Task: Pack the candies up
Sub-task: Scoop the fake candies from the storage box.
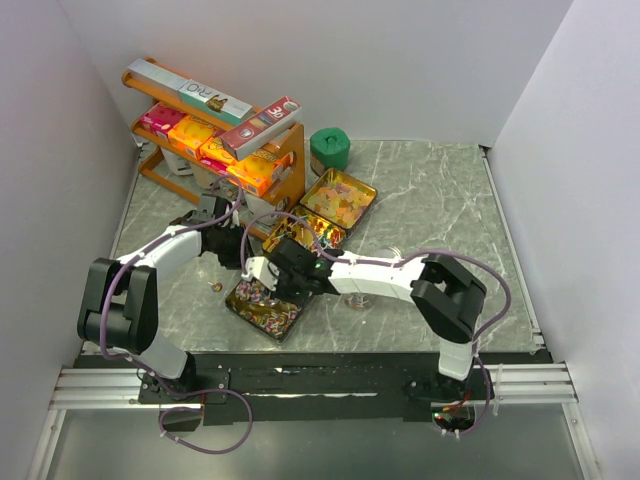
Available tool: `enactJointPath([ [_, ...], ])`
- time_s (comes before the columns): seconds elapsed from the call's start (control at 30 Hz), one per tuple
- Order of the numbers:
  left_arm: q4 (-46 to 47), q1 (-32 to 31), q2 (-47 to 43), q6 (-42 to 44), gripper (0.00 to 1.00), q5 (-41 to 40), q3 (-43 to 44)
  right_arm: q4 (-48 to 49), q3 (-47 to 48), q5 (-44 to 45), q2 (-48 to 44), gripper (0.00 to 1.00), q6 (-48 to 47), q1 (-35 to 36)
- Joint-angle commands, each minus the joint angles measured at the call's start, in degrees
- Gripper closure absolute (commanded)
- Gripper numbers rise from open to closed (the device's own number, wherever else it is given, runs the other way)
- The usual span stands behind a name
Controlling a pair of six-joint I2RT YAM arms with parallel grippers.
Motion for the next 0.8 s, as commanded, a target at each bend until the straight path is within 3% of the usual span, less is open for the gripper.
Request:
enactJointPath([
  [0.0, 0.4, -0.1, -1.9, -0.5, 0.66, -2.1, 2.0, 3.8, -1.6, 1.2, -5.3, 1.00, -0.5, -0.7],
  [0.5, -0.9, -0.1, -2.9, -0.6, 0.46, -3.0, 3.9, 3.9, -4.9, 1.9, -12.0, 1.00, -1.8, -0.7],
  [0.77, -3.1, -0.1, -5.6, -1.3, 0.19, -6.4, 5.2, -2.4, -3.3, 4.2, -17.0, 1.00, -1.1, -0.7],
])
